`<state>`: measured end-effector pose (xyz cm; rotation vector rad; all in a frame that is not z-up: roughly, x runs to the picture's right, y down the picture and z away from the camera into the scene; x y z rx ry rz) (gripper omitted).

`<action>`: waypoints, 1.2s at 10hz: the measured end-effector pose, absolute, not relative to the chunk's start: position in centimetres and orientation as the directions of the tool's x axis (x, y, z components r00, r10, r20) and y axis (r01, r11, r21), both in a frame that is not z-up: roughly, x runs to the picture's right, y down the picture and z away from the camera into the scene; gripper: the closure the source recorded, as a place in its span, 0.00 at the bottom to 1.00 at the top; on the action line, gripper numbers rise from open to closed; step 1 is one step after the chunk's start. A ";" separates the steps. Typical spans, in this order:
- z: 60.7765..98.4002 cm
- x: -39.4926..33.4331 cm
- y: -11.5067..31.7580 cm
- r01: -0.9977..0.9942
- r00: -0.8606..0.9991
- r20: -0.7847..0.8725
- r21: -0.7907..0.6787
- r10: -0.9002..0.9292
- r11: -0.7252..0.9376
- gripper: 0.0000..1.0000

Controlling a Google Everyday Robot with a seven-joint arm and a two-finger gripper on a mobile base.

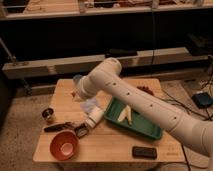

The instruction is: Place pepper in metal cup

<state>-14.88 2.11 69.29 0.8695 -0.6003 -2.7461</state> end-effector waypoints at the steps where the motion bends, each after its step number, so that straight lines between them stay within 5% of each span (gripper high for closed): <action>1: 69.9 -16.6 1.6 0.159 -0.771 -0.478 0.494 -0.420 -0.855 1.00; 4: 71.1 -19.3 0.7 0.310 -0.668 -0.427 0.585 -0.610 -0.750 1.00; 12: 72.3 -27.8 0.4 0.194 -0.609 -0.503 0.655 -0.613 -0.730 1.00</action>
